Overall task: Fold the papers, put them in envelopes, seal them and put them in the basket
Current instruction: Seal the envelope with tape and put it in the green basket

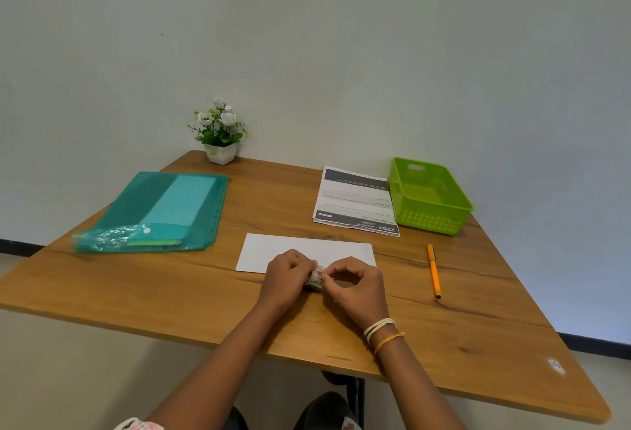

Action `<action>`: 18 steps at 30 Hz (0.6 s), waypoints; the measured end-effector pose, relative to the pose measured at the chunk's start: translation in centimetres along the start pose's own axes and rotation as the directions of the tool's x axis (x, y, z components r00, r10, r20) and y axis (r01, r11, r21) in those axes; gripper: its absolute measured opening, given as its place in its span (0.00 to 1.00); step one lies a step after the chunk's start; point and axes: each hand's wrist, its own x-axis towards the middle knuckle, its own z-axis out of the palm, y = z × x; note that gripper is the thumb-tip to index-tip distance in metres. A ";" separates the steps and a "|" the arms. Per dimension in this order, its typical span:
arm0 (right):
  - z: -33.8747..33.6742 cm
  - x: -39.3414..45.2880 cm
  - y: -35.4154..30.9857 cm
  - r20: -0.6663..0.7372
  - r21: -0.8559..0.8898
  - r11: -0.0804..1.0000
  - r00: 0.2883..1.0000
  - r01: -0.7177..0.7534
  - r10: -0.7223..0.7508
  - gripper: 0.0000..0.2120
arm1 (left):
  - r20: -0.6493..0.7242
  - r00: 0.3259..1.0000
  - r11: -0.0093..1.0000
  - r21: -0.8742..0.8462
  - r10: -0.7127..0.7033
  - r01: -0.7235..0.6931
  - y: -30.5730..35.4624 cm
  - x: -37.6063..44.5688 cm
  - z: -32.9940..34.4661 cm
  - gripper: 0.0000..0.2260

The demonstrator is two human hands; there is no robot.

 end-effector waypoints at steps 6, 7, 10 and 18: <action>-0.5 0.1 -0.1 -0.001 0.180 0.976 0.993 -0.119 0.121 0.02 | -0.043 0.999 0.999 0.044 -0.029 0.030 -0.1 0.1 0.4 0.11; -0.6 0.2 0.0 -0.020 0.225 0.964 0.988 -0.143 0.151 0.03 | -0.046 0.999 0.999 0.042 -0.021 0.023 -0.2 0.1 0.4 0.11; -0.9 0.5 0.0 -0.055 0.377 0.901 0.965 -0.216 0.255 0.03 | -0.048 0.999 0.999 0.040 -0.002 0.004 -0.2 0.1 0.4 0.12; -1.3 1.2 0.1 -0.022 0.664 0.673 0.892 -0.325 0.452 0.10 | -0.059 0.967 0.926 0.309 0.246 -0.217 1.2 2.9 -0.9 0.12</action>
